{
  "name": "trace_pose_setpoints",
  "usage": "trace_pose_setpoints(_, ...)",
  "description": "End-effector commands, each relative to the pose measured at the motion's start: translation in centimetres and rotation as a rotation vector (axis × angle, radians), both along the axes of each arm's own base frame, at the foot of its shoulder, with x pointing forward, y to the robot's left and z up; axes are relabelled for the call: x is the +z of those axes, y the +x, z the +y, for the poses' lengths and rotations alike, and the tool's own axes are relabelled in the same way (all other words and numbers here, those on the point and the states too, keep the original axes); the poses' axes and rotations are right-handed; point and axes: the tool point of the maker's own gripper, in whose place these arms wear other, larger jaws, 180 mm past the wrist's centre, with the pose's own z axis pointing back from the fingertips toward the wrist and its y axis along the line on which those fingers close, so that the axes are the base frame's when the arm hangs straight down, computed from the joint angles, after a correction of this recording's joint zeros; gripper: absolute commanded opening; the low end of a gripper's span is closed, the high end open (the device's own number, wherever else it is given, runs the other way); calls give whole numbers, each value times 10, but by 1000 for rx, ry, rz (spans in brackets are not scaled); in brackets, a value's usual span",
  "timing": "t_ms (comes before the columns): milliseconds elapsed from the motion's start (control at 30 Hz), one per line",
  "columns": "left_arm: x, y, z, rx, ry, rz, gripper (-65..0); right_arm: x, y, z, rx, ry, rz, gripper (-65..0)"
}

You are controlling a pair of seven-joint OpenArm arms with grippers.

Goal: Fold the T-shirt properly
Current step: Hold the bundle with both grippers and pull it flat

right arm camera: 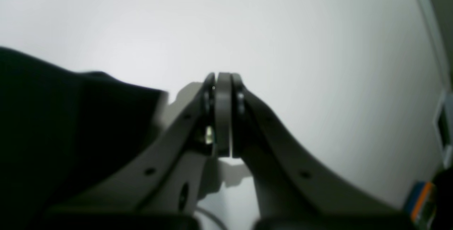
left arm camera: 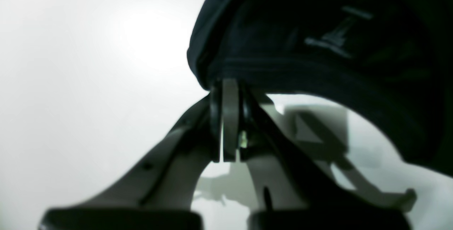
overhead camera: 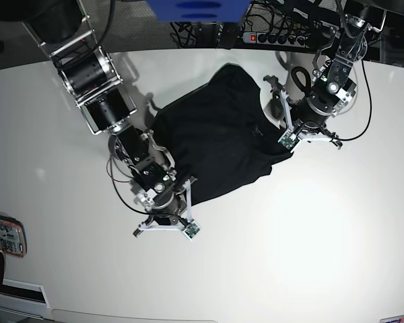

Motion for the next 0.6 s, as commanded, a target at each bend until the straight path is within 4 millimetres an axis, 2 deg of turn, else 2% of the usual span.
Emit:
trace_pose_setpoints(0, 6, 9, 4, 0, 5, -32, -650, 14, 6, 7, 10, 25, -43, -650)
trace_pose_setpoints(133, 1, 11, 8, 11, 7, -19, -650, 14, -6, 14, 19, 57, -50, -650)
trace_pose_setpoints(233, 25, 6, -11, -27, -31, -73, -650, 21, -4, 14, 14, 58, -57, -650)
trace_pose_setpoints(333, 55, 2, -29, -69, -70, -141, -650, 17, -3, -2, -51, 42, -19, -650)
trace_pose_setpoints(400, 69, -5, -38, -87, -89, -168, -650, 35, 11, -6, -68, 53, -57, -650)
trace_pose_setpoints(467, 65, -17, -41, -94, -97, -145, -650, 45, 16, 0, -60, 61, -75, -650)
trace_pose_setpoints(533, 55, -29, -44, -95, -107, -105, -650, 47, 14, 22, -41, 97, -72, -650)
trace_pose_setpoints(567, 51, -37, -55, -113, -128, -82, -650, 49, 13, 31, -33, 116, -71, -650)
